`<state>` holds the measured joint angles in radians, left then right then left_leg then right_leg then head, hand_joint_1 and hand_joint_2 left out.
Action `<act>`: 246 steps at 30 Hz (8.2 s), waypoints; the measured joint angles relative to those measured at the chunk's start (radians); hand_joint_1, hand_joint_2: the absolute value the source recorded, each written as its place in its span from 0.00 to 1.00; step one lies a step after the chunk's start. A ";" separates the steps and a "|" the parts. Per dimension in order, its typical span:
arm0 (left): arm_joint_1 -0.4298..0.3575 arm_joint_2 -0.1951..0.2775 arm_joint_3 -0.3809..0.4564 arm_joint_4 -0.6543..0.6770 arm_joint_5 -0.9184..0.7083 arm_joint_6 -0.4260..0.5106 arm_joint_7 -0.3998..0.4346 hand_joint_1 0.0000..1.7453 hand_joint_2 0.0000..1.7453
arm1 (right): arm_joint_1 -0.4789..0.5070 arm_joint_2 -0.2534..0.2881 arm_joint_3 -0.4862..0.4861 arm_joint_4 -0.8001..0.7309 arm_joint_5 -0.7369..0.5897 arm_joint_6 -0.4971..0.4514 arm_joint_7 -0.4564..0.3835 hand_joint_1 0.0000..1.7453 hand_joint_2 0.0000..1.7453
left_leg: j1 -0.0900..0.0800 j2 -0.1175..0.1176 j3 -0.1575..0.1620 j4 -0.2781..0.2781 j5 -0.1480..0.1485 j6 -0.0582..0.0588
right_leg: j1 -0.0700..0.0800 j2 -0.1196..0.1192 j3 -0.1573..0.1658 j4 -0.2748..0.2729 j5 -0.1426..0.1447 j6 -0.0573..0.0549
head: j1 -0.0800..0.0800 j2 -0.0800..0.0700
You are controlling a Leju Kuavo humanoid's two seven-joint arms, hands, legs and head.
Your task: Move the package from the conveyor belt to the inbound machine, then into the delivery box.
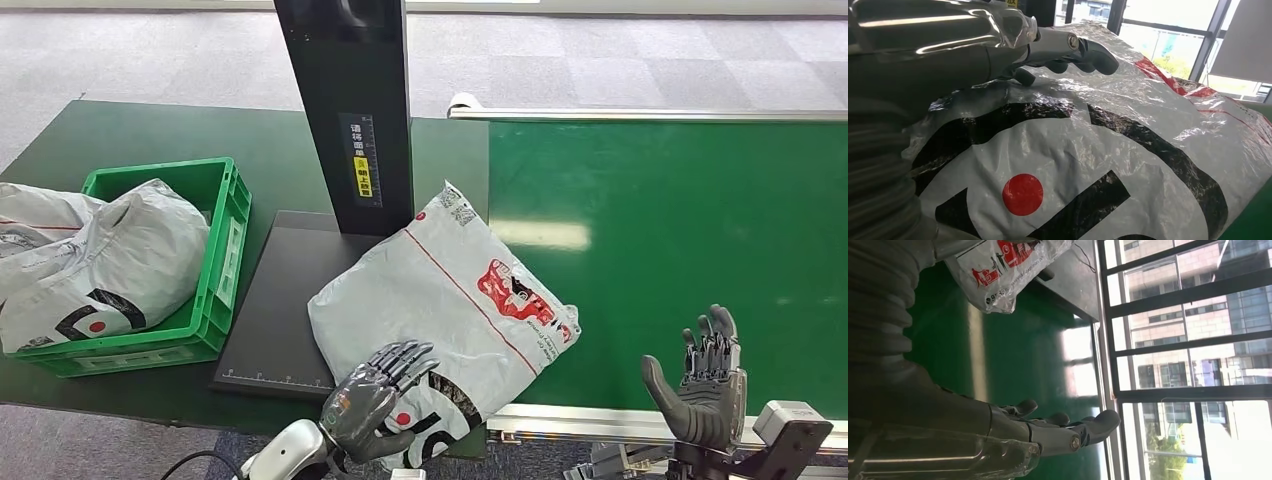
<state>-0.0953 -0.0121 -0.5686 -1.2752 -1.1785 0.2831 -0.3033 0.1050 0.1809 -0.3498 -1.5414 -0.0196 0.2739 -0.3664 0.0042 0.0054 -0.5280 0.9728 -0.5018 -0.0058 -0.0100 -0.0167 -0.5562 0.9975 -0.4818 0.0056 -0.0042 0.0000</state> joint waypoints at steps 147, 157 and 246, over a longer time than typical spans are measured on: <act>-0.181 -0.113 -0.064 0.219 -0.062 -0.041 0.083 0.03 1.00 | 0.035 0.055 -0.072 -0.107 -0.043 -0.056 -0.004 0.00 1.00 | 0.000 0.000 0.000 0.000 0.000 0.000 | 0.000 0.000 0.001 0.000 0.000 0.000 | 0.000 0.000; -0.184 -0.117 -0.070 0.233 0.001 -0.070 0.058 1.00 1.00 | 0.035 0.058 -0.073 -0.115 -0.046 -0.065 -0.002 0.00 1.00 | 0.000 0.000 0.001 0.000 0.000 0.000 | 0.000 0.000 0.001 0.000 0.000 0.000 | 0.000 0.000; -0.295 0.316 0.543 0.179 -0.364 0.096 0.597 0.00 1.00 | 0.033 -0.027 -0.020 -0.093 -0.146 -0.181 -0.023 0.00 1.00 | 0.002 0.002 -0.001 0.000 0.002 -0.002 | 0.002 0.003 -0.002 0.001 0.001 -0.001 | 0.000 0.000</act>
<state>-0.3901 0.3038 -0.0260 -1.0966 -1.5420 0.3792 0.2937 0.1378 0.1541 -0.3701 -1.6342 -0.1652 0.0934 -0.3895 0.0063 0.0072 -0.5289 0.9728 -0.5001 -0.0076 -0.0083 -0.0140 -0.5578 0.9983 -0.4807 0.0046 -0.0040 0.0000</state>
